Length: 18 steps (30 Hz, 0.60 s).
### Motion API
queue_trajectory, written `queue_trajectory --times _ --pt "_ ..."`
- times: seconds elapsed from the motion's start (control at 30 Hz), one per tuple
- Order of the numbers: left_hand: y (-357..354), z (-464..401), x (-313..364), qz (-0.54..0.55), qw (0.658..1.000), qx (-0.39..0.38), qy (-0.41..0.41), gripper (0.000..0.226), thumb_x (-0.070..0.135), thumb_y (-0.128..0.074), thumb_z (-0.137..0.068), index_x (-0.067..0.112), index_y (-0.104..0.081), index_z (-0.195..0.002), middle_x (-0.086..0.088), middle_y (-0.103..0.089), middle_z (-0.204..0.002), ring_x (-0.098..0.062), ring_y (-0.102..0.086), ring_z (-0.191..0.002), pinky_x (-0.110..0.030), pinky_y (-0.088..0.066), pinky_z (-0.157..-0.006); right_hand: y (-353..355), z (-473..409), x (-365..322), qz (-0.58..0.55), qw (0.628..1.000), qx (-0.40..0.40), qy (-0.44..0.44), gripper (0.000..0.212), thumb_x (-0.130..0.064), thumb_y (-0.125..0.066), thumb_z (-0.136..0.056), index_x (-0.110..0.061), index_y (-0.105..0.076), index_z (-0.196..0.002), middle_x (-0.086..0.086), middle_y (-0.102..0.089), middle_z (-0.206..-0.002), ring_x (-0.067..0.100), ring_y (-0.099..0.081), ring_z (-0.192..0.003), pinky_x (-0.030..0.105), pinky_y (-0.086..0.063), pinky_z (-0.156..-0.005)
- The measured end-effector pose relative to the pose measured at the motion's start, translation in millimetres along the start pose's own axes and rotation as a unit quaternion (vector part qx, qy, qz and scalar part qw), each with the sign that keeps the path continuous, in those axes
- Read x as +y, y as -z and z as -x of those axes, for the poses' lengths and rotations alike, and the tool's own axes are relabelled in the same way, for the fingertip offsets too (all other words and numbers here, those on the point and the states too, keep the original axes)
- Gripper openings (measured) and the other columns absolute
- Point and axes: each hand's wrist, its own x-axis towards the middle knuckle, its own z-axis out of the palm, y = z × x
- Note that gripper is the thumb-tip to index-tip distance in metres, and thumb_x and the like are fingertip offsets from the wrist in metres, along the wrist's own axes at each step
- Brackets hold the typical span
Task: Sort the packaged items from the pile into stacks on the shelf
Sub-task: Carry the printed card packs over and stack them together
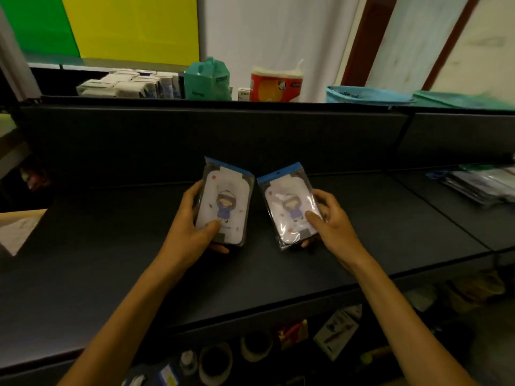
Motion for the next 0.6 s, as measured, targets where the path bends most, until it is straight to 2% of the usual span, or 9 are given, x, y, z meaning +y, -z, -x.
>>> queue_trajectory --times 0.13,0.3,0.43,0.6 --pt "-41.6 2.1 6.3 0.019 0.999 -0.041 0.007 0.076 0.000 -0.057 -0.087 0.045 -0.027 -0.140 0.009 -0.047 -0.127 -0.015 -0.062 -0.098 -0.034 -0.060 -0.061 50.3 20.7 5.8 0.011 0.999 0.051 0.010 0.043 -0.009 -0.054 -0.094 -0.022 -0.041 -0.133 -0.003 -0.064 -0.111 0.008 -0.069 -0.089 0.024 -0.057 -0.058" --pt "-114.6 11.2 14.1 0.035 0.995 -0.090 -0.015 0.074 -0.002 -0.058 -0.086 0.036 -0.028 -0.142 0.004 -0.048 -0.130 -0.014 -0.062 -0.095 -0.028 -0.057 -0.055 126.6 55.4 15.6 0.012 0.994 0.104 0.001 0.043 -0.010 -0.054 -0.093 -0.023 -0.041 -0.133 -0.002 -0.066 -0.110 0.016 -0.070 -0.088 0.042 -0.059 -0.057" --pt "-187.7 24.3 16.4 0.040 0.990 -0.136 -0.019 0.073 -0.002 -0.057 -0.086 0.036 -0.028 -0.141 0.003 -0.050 -0.129 -0.019 -0.062 -0.101 -0.031 -0.058 -0.056 197.7 83.5 26.4 0.005 0.990 0.142 -0.010 0.043 -0.011 -0.055 -0.093 -0.022 -0.041 -0.132 -0.002 -0.066 -0.111 0.019 -0.071 -0.086 0.036 -0.057 -0.050" --pt "-281.0 39.7 15.2 0.024 0.985 -0.171 -0.031 0.076 0.001 -0.061 -0.085 0.038 -0.027 -0.142 0.001 -0.049 -0.134 -0.022 -0.063 -0.104 -0.037 -0.059 -0.060 293.2 115.3 47.6 0.003 0.982 0.189 -0.031 0.041 -0.010 -0.055 -0.093 -0.021 -0.044 -0.131 -0.002 -0.066 -0.110 0.013 -0.071 -0.087 0.043 -0.060 -0.061"
